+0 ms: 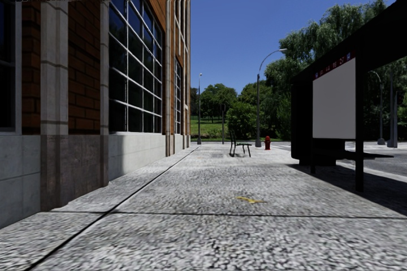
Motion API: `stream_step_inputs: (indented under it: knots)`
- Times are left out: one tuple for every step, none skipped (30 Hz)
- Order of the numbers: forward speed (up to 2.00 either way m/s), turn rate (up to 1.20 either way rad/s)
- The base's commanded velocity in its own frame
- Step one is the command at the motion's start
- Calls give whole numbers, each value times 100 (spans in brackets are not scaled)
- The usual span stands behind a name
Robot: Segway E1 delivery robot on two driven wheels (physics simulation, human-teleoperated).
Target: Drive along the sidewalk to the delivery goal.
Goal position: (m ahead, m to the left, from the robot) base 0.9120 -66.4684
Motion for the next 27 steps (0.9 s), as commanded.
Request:
stream_step_inputs:
  knots:
    - [200,0]
    - [200,0]
    - [200,0]
    - [200,0]
    - [200,0]
    - [200,0]
    - [200,0]
    - [200,0]
    - [200,0]
    - [200,0]
    - [200,0]
    - [200,0]
    - [200,0]
    - [200,0]
    - [200,0]
    - [200,0]
    - [200,0]
    - [200,0]
    - [200,0]
    - [200,0]
    - [200,0]
    - [200,0]
    - [200,0]
    - [200,0]
    - [200,0]
    - [200,0]
    - [200,0]
